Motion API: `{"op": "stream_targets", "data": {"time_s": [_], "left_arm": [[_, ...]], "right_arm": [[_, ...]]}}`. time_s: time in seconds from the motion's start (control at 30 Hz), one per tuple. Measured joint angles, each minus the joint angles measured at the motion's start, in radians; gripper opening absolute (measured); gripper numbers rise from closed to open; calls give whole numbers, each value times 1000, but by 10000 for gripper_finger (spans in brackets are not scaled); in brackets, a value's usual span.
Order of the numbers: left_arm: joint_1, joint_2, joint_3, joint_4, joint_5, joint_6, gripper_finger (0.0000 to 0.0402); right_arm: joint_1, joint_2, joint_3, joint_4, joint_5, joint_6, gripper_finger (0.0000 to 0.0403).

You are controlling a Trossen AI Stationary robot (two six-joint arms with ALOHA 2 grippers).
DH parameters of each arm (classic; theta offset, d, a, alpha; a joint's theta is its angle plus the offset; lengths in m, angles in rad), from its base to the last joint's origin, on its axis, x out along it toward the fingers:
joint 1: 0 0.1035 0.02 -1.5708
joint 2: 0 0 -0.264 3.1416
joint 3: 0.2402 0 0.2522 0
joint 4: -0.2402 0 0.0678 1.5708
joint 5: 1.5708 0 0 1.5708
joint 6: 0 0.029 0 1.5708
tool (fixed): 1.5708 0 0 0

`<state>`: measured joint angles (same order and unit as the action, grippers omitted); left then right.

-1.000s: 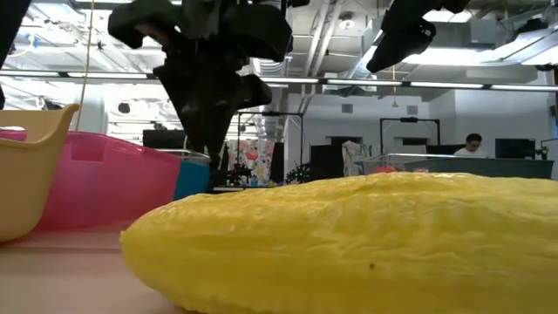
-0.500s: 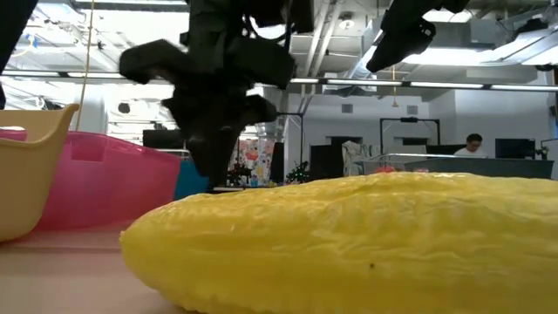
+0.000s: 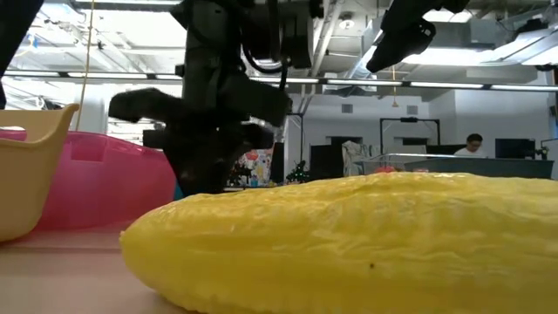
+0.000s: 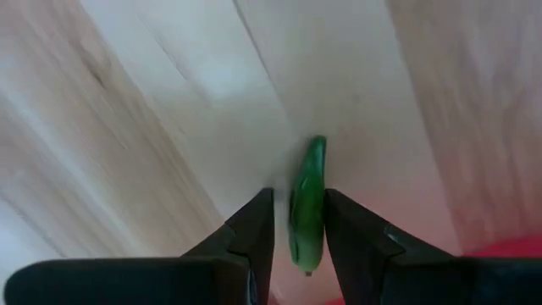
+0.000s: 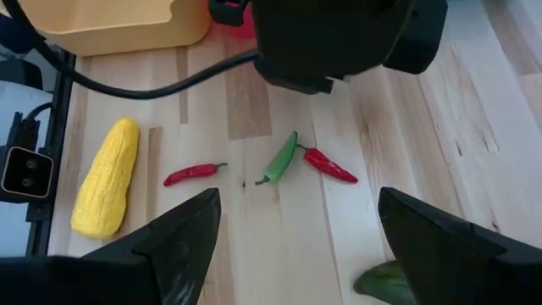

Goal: Sort produce into baskets
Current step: Put the middle left green chili pepper into the yellow bin

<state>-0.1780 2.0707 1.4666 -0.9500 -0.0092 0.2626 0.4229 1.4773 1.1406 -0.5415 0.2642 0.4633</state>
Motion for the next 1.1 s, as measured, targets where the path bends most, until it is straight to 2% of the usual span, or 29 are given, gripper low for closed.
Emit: {"op": "stream_targets", "data": {"time_s": [0.27, 0.57, 0.73, 0.9, 1.1], "left_arm": [[0, 9, 2, 11, -7, -6, 88], [0, 8, 2, 14, -14, -25, 16], [0, 8, 7, 4, -14, -42, 14], [-1, 10, 82, -73, 19, -37, 33], [-7, 10, 233, -213, 94, -28, 27]], "right_arm": [[0, 0, 0, 2, 0, 0, 347], [0, 0, 0, 2, 0, 0, 347], [0, 0, 0, 2, 0, 0, 347], [0, 0, 0, 3, 0, 0, 347], [0, 0, 0, 2, 0, 0, 347]]}}
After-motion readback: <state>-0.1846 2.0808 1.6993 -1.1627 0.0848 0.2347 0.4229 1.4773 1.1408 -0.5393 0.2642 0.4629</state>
